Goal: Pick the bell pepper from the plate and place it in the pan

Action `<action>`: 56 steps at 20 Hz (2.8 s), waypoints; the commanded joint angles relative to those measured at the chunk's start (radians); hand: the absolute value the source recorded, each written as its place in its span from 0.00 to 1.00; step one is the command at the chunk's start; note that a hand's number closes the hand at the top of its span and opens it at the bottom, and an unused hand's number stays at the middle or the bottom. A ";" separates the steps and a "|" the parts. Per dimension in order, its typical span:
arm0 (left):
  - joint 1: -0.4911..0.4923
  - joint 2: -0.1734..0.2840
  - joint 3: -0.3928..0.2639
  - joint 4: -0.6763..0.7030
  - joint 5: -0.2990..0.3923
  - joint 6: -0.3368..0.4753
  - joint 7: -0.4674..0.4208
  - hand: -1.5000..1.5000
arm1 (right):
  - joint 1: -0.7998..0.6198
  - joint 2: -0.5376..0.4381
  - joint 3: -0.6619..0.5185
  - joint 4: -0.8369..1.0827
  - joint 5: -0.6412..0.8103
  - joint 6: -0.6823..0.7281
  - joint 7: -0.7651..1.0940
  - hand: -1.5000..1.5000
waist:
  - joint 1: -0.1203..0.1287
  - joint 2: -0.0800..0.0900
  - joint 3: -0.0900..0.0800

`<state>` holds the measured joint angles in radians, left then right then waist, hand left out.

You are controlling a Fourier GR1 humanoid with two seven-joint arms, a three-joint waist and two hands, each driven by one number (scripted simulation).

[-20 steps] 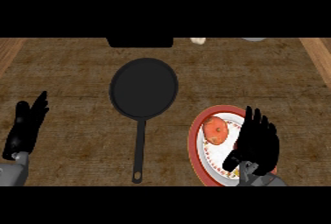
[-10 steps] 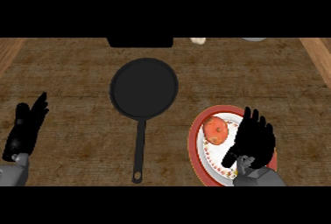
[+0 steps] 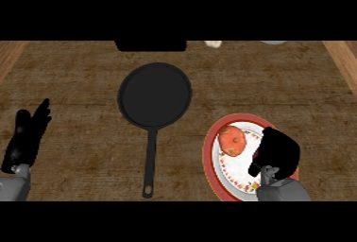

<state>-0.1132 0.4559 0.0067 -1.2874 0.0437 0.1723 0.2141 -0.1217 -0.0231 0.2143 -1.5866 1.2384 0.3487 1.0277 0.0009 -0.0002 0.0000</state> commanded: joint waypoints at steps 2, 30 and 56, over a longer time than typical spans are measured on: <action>0.022 -0.014 -0.003 -0.074 -0.013 -0.008 0.050 0.50 | -0.022 -0.042 0.010 0.068 0.091 0.005 0.028 1.00 | 0.004 0.000 0.000; -0.037 -0.041 0.051 -0.011 -0.058 -0.037 0.041 0.50 | -0.402 -0.333 -0.211 0.215 -0.472 -0.184 -1.397 1.00 | 0.031 0.010 0.002; -0.091 -0.078 0.040 -0.004 -0.102 -0.088 0.021 0.50 | -1.060 0.023 -0.140 1.250 -0.625 -0.506 -1.296 1.00 | 0.103 0.029 0.000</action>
<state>-0.1787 0.3796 0.0537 -1.2887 -0.0527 0.0913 0.2279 -1.1312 -0.0067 0.0497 -0.4473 0.6591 -0.1113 -0.2602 0.0782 0.0225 -0.0002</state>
